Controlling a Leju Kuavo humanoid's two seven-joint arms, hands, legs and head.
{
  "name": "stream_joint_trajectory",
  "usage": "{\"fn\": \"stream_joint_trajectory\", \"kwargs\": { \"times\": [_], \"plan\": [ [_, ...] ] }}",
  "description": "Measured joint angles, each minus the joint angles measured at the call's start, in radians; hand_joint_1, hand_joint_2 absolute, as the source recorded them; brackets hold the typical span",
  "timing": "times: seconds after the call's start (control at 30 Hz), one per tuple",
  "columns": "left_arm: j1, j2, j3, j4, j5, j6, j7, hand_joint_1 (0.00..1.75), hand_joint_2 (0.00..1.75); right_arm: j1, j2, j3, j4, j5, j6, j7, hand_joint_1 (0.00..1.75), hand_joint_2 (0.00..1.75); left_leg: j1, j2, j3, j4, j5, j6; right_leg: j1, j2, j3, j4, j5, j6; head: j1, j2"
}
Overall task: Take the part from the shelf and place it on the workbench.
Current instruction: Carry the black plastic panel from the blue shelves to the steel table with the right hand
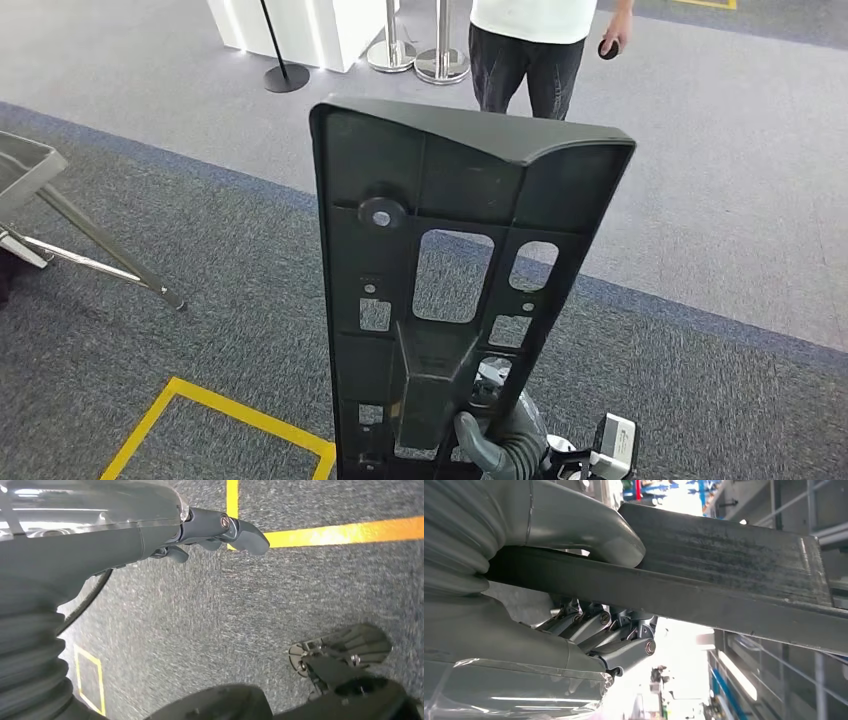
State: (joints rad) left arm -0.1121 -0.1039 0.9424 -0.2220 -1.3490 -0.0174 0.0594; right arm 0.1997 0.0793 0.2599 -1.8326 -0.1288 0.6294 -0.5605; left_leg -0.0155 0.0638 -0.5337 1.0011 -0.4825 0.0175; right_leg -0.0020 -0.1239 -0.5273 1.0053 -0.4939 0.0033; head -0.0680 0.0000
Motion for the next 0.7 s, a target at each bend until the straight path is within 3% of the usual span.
{"fn": "stream_joint_trajectory", "kwargs": {
  "times": [0.03, 0.1, 0.17, 0.2, 0.23, 0.27, 0.33, 0.4, 0.47, 0.53, 0.6, 0.67, 0.7],
  "plan": [
    [0.002, 0.000, 0.002, 0.000, 0.000, 0.000, -0.002, 0.00, 1.75, -0.002, 0.001, 0.000, 0.001, 0.000, 0.000, 0.001, 1.41, 1.75, 0.002, -0.012, 0.001, -0.004, 0.003, 0.005, -0.002, 0.003, 0.002, 0.003, -0.004, 0.005, 0.000, 0.000],
    [0.008, 0.002, 0.005, 0.000, 0.001, 0.000, -0.003, 0.00, 1.75, -0.005, 0.003, -0.001, 0.001, 0.001, 0.000, 0.001, 1.41, 1.75, 0.008, -0.034, 0.005, -0.012, 0.010, 0.017, -0.006, 0.052, -0.019, 0.056, -0.039, 0.016, 0.000, 0.000],
    [0.014, 0.003, 0.006, 0.000, 0.003, -0.001, -0.003, 0.00, 1.75, -0.005, 0.004, -0.004, 0.003, 0.001, 0.001, 0.001, 1.41, 1.75, 0.010, -0.054, 0.005, -0.014, 0.015, 0.025, -0.010, 0.109, -0.085, 0.184, -0.100, 0.021, 0.000, 0.000],
    [0.017, 0.003, 0.007, 0.000, 0.004, -0.002, -0.004, 0.00, 1.75, -0.004, 0.004, -0.005, 0.004, 0.002, 0.001, 0.002, 1.41, 1.75, 0.010, -0.066, 0.004, -0.014, 0.015, 0.027, -0.011, 0.117, -0.122, 0.252, -0.122, 0.022, 0.000, 0.000],
    [0.019, 0.003, 0.008, 0.000, 0.005, -0.002, -0.005, 0.00, 1.75, -0.003, 0.004, -0.006, 0.005, 0.002, 0.000, 0.002, 1.41, 1.75, 0.010, -0.079, 0.004, -0.013, 0.015, 0.027, -0.011, 0.120, -0.148, 0.295, -0.127, 0.023, 0.000, 0.000],
    [0.021, 0.003, 0.009, 0.000, 0.005, -0.003, -0.006, 0.00, 1.75, -0.003, 0.004, -0.007, 0.007, 0.003, 0.000, 0.003, 1.41, 1.75, 0.010, -0.093, 0.005, -0.012, 0.015, 0.027, -0.012, 0.121, -0.156, 0.299, -0.111, 0.024, 0.000, 0.000],
    [0.025, 0.003, 0.010, 0.000, 0.005, -0.004, -0.007, 0.00, 1.75, -0.003, 0.004, -0.007, 0.007, 0.003, 0.000, 0.003, 1.41, 1.75, 0.011, -0.123, 0.010, -0.008, 0.012, 0.024, -0.014, 0.135, -0.116, 0.192, -0.029, 0.021, 0.000, 0.000],
    [0.025, 0.002, 0.010, 0.000, 0.001, -0.004, -0.008, 0.00, 1.75, -0.003, 0.004, -0.007, 0.007, 0.004, 0.000, 0.002, 1.41, 1.75, 0.010, -0.150, 0.007, 0.000, 0.007, 0.016, -0.018, 0.179, -0.064, 0.062, 0.028, 0.017, 0.000, 0.000],
    [0.025, 0.002, 0.010, 0.000, -0.004, -0.003, -0.005, 0.00, 1.75, -0.001, 0.004, -0.007, 0.008, 0.004, 0.000, 0.002, 1.41, 1.75, 0.013, -0.171, -0.004, 0.005, 0.005, 0.004, -0.017, 0.201, -0.050, 0.019, 0.032, 0.012, 0.000, 0.000],
    [0.029, 0.003, 0.010, 0.000, -0.010, -0.011, 0.016, 0.00, 1.75, -0.001, 0.005, -0.008, 0.008, -0.005, -0.004, 0.017, 1.41, 1.75, 0.018, -0.180, -0.011, 0.006, 0.005, -0.008, -0.017, 0.184, -0.048, 0.011, 0.034, 0.003, 0.000, 0.000],
    [0.033, 0.002, 0.010, 0.000, -0.015, -0.027, 0.056, 0.00, 1.75, 0.003, 0.006, -0.008, 0.011, -0.019, -0.013, 0.041, 1.41, 1.75, 0.018, -0.141, -0.029, 0.044, -0.021, -0.017, -0.019, 0.159, -0.041, 0.001, 0.035, -0.009, 0.000, 0.000],
    [0.035, 0.000, 0.010, 0.000, -0.018, -0.036, 0.081, 0.00, 1.75, 0.013, 0.007, -0.009, 0.017, -0.028, -0.019, 0.050, 1.41, 1.75, 0.019, -0.091, -0.084, 0.155, -0.079, -0.026, -0.018, 0.130, -0.036, -0.004, 0.034, -0.018, 0.000, 0.000],
    [0.035, 0.000, 0.010, 0.000, -0.018, -0.036, 0.084, 0.00, 1.75, 0.018, 0.007, -0.010, 0.021, -0.029, -0.019, 0.049, 1.41, 1.75, 0.021, -0.082, -0.118, 0.219, -0.106, -0.030, -0.016, 0.116, -0.035, -0.004, 0.032, -0.019, 0.000, 0.000]
  ]
}}
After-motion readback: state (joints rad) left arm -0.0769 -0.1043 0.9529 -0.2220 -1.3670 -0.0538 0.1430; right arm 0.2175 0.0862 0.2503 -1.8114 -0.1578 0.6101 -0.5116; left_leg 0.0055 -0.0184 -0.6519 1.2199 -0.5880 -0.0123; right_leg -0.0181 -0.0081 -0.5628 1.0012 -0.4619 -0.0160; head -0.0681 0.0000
